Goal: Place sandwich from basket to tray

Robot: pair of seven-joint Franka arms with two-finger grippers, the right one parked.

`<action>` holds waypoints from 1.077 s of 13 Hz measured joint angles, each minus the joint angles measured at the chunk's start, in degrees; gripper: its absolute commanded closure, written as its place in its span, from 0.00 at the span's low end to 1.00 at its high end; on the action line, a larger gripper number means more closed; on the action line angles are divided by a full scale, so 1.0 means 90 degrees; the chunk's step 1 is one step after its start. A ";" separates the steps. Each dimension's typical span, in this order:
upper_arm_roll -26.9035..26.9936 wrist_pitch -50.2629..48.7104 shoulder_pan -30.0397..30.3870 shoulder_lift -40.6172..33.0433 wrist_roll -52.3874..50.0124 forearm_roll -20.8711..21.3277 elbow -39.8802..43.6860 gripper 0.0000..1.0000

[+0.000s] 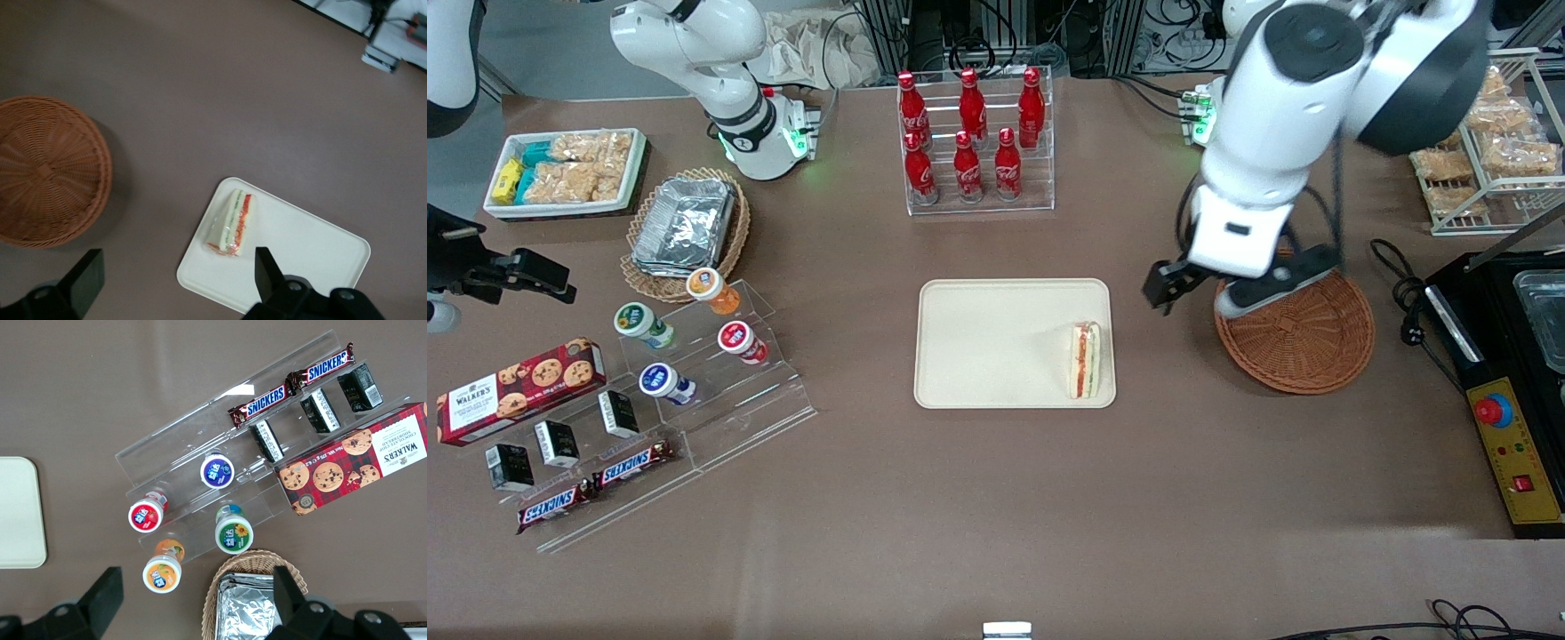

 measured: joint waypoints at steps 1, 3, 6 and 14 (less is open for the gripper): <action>0.0314 -0.0245 -0.0037 -0.0205 0.0443 -0.0171 0.0001 0.00; 0.1053 -0.0837 -0.0072 -0.0601 0.1745 -0.0482 0.0002 0.00; 0.1958 -0.1420 -0.0071 -0.1069 0.3433 -0.0670 -0.0011 0.00; 0.2999 -0.1542 -0.0086 -0.1239 0.5725 -0.0678 -0.0432 0.00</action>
